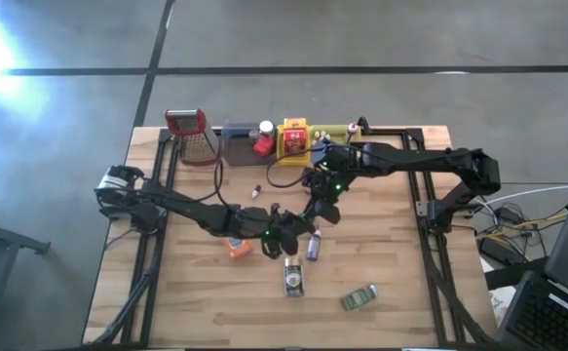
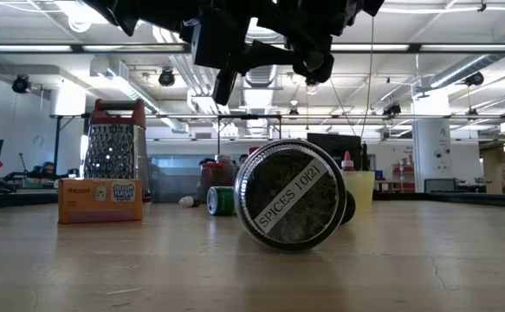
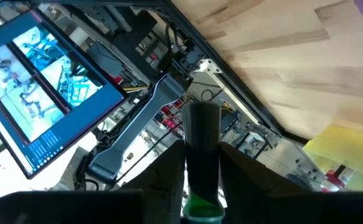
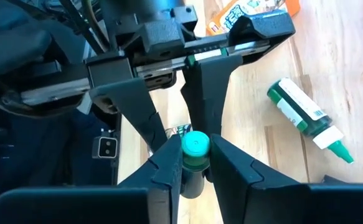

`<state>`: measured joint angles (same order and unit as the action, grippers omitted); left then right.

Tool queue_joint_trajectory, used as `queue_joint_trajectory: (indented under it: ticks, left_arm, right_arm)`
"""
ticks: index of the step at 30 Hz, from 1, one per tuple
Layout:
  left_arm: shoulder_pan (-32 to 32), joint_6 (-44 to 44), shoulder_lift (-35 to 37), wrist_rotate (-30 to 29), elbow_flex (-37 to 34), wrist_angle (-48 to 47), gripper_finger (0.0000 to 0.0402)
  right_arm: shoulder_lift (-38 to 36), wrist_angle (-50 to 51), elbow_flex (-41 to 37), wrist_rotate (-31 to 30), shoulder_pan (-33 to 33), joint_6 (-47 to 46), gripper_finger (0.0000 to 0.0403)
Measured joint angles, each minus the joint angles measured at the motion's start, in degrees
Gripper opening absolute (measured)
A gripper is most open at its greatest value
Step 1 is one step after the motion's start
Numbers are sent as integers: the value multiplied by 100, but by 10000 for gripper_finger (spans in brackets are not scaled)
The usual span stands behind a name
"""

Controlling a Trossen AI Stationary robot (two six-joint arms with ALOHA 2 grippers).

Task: Pick & Place Kitchen Items
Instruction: Put the green food coloring bottle into the light yellow bin

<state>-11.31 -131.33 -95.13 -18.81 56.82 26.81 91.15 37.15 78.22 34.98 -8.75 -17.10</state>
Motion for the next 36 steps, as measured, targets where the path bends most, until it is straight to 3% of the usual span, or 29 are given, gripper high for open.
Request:
queue_joint_trajectory:
  ticks: [8,20,24,27,31,36]
  left_arm:
    - [-42,780,0,72,0,17,103]
    - [-192,2596,2,-24,2,18,198]
    - [-266,3273,27,-351,-62,17,213]
    - [-273,4494,164,-531,-259,0,216]
    - [-180,6753,523,-511,-639,-90,216]
    - [86,9484,953,-519,-1138,-92,216]
  right_arm:
    - [0,23,-3,17,-8,39,61]
    - [-334,680,-3,-78,-39,219,58]
    - [-547,1216,-3,-523,-119,348,61]
    - [-717,1682,-3,-1262,-216,509,61]
    - [-956,1951,-33,-2386,-467,658,57]
    - [-1225,1536,-338,-2916,-1092,855,57]
